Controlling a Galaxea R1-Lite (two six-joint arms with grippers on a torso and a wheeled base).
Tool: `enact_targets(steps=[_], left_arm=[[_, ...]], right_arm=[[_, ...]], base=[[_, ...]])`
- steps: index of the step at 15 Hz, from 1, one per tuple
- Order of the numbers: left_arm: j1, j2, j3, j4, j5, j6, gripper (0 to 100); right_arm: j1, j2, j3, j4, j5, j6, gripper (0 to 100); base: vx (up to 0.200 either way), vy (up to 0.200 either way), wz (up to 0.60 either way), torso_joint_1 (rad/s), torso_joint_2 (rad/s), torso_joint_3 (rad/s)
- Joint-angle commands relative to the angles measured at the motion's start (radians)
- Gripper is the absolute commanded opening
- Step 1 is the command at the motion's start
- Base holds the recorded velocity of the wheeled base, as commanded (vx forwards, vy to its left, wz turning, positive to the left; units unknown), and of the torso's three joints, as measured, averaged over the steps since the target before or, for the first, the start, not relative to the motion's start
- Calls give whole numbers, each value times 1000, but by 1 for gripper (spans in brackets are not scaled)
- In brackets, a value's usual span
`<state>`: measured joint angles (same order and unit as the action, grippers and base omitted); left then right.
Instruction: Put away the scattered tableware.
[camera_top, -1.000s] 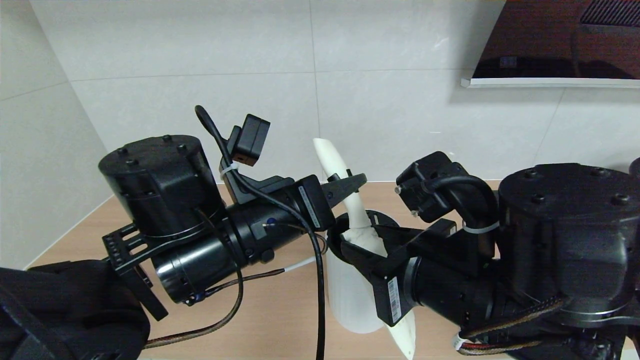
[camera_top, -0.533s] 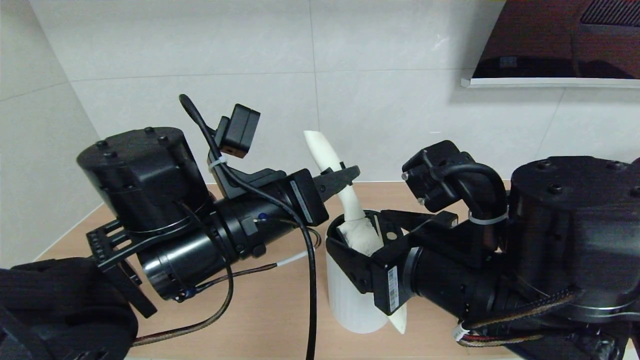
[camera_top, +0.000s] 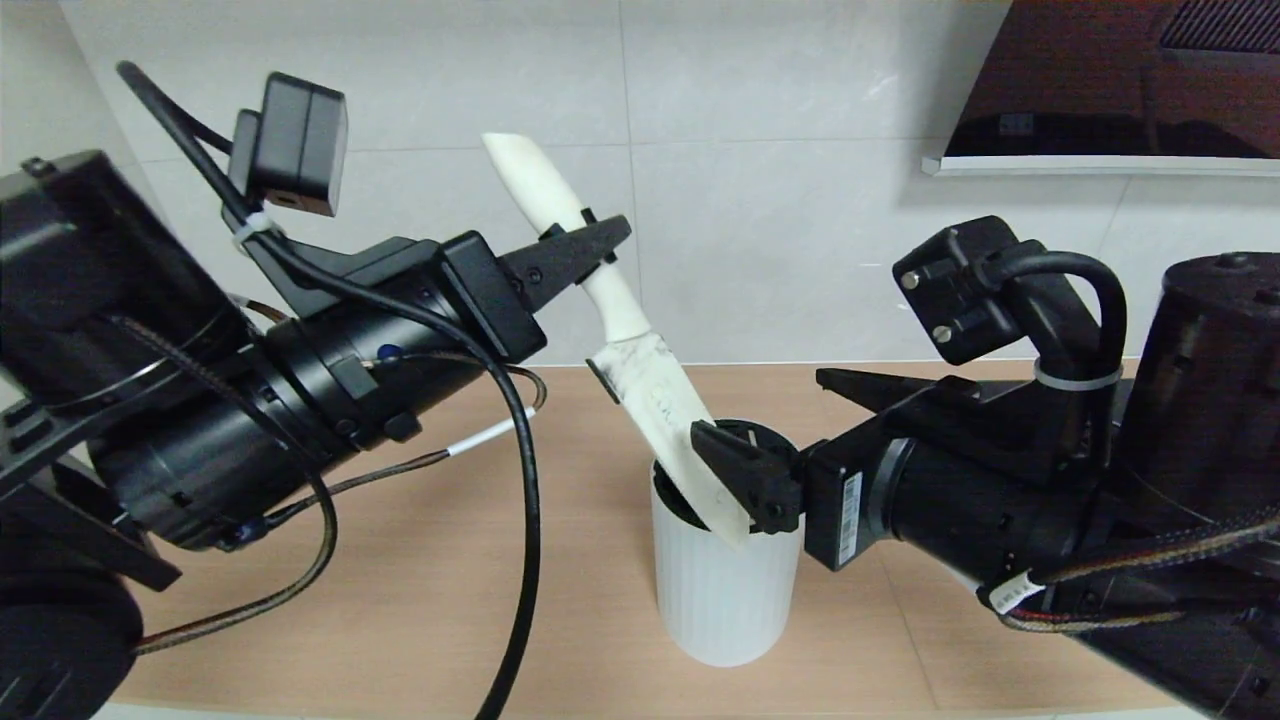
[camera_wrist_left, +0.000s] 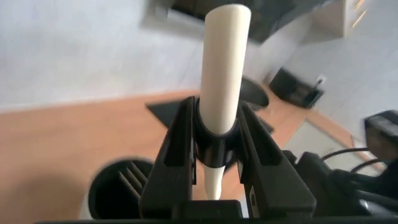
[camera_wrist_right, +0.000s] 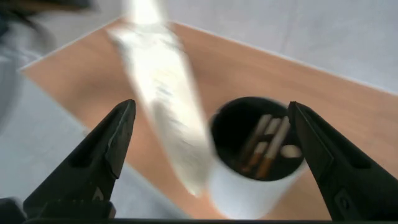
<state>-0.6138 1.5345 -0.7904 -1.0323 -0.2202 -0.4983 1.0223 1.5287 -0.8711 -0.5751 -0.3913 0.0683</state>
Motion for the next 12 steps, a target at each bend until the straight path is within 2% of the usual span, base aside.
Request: enact_targets(steps=[1, 2, 4, 6, 7, 8, 9, 12], left_arm=[[13, -7, 7, -29, -13, 0, 0], [31, 0, 14, -104, -50, 1, 0], [42, 6, 30, -156, -87, 26, 0], [49, 59, 50, -201, -105, 204, 0], [46, 93, 59, -238, -105, 271, 0], [43, 121, 68, -288, -108, 302, 0], [42, 148, 69, -336, -110, 316, 0], [42, 185, 76, -371, -111, 353, 0]], right_arm=[[-10, -16, 1, 0, 0, -1, 100], [-16, -21, 1, 0, 0, -1, 100], [-28, -25, 1, 0, 2, -2, 100], [-51, -25, 0, -2, 2, -7, 100], [-56, -25, 0, -2, 2, -7, 100], [-57, -27, -2, -2, 2, -7, 100], [-57, -28, -2, -2, 2, -7, 100], [-70, -28, -2, -2, 2, -7, 100]], base=[[0, 0, 0, 0, 0, 0], [0, 0, 0, 0, 0, 0], [0, 0, 0, 0, 0, 0], [0, 0, 0, 0, 0, 0], [0, 0, 0, 0, 0, 0], [0, 0, 0, 0, 0, 0], [0, 0, 0, 0, 0, 0], [0, 0, 0, 0, 0, 0]])
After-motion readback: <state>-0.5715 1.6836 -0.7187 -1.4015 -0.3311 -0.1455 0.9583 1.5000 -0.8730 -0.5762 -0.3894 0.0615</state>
